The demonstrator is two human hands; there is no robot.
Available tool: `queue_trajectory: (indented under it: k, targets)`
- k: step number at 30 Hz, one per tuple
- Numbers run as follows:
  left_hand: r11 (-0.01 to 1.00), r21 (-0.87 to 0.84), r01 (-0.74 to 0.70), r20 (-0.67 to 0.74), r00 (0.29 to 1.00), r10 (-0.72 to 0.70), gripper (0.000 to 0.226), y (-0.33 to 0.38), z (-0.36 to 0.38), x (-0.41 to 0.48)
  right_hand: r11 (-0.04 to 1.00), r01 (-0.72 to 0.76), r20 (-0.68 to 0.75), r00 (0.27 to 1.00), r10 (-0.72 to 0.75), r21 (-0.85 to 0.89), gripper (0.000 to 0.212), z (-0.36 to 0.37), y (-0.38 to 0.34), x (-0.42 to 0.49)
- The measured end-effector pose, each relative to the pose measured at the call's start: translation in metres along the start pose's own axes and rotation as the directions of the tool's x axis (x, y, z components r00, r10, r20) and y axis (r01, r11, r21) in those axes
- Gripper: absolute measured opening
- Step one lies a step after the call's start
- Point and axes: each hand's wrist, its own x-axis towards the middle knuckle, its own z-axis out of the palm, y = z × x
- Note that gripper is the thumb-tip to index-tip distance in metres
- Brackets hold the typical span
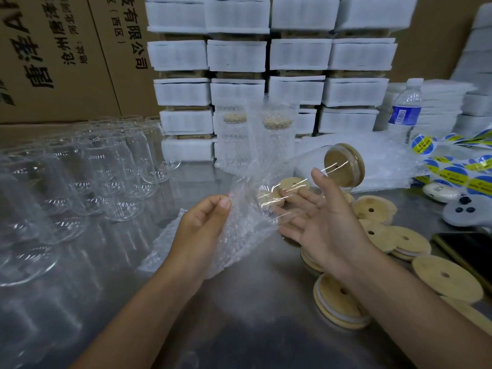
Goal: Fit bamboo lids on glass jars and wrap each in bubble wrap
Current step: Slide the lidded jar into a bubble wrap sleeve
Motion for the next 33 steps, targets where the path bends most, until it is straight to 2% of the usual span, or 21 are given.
queue_trajectory:
  k: [4,6,9,13,15,17,19,21,23,26,28,33]
  targets:
    - [0.997,-0.075,-0.013,0.001,1.000,0.013,0.021,0.003,-0.001,-0.001,0.996,0.054,0.039,0.998,-0.051,-0.071,0.074,-0.001,0.003,-0.001]
    - [0.997,-0.066,-0.029,0.017,0.999,0.030,0.018,0.004,-0.001,-0.001,0.985,0.105,0.024,0.994,-0.102,-0.137,0.063,-0.002,0.005,-0.001]
    - [0.997,-0.011,-0.071,0.012,0.997,0.071,0.020,0.001,-0.002,0.000,0.966,0.168,0.007,0.985,-0.170,-0.194,0.070,0.001,0.009,-0.002]
    - [0.967,0.131,-0.216,0.037,0.976,0.213,0.023,-0.002,0.004,-0.001,0.911,0.313,0.094,0.950,-0.299,-0.269,0.031,0.003,0.013,-0.003]
    - [0.941,0.217,-0.260,0.108,0.964,0.242,0.035,-0.004,0.006,-0.004,0.881,0.340,0.087,0.940,-0.330,-0.330,0.052,0.002,0.015,-0.003]
    - [0.875,0.380,-0.301,0.212,0.949,0.235,0.068,-0.007,0.005,-0.007,0.865,0.328,0.064,0.942,-0.330,-0.378,0.079,0.003,0.018,-0.003]
    - [0.710,0.606,-0.358,0.282,0.932,0.229,0.099,-0.007,0.006,-0.011,0.848,0.317,0.059,0.944,-0.324,-0.424,0.091,0.004,0.021,-0.004]
    - [0.513,0.742,-0.432,0.319,0.900,0.298,0.114,-0.008,0.009,-0.012,0.844,0.313,0.077,0.947,-0.312,-0.435,0.093,0.006,0.026,-0.006]
    - [0.434,0.787,-0.439,0.285,0.882,0.376,0.117,-0.007,0.014,-0.013,0.848,0.328,0.112,0.944,-0.310,-0.416,0.091,0.010,0.033,-0.008]
    - [0.442,0.806,-0.393,0.194,0.881,0.431,0.106,-0.002,0.017,-0.014,0.816,0.370,0.181,0.929,-0.323,-0.444,0.087,0.015,0.039,-0.012]
    - [0.472,0.793,-0.385,0.152,0.876,0.458,0.100,0.001,0.016,-0.014,0.756,0.389,0.235,0.921,-0.311,-0.526,0.089,0.015,0.041,-0.014]
    - [0.627,0.676,-0.386,0.025,0.863,0.505,0.103,0.008,0.014,-0.013,0.494,0.457,0.325,0.886,-0.332,-0.740,0.088,0.011,0.040,-0.015]
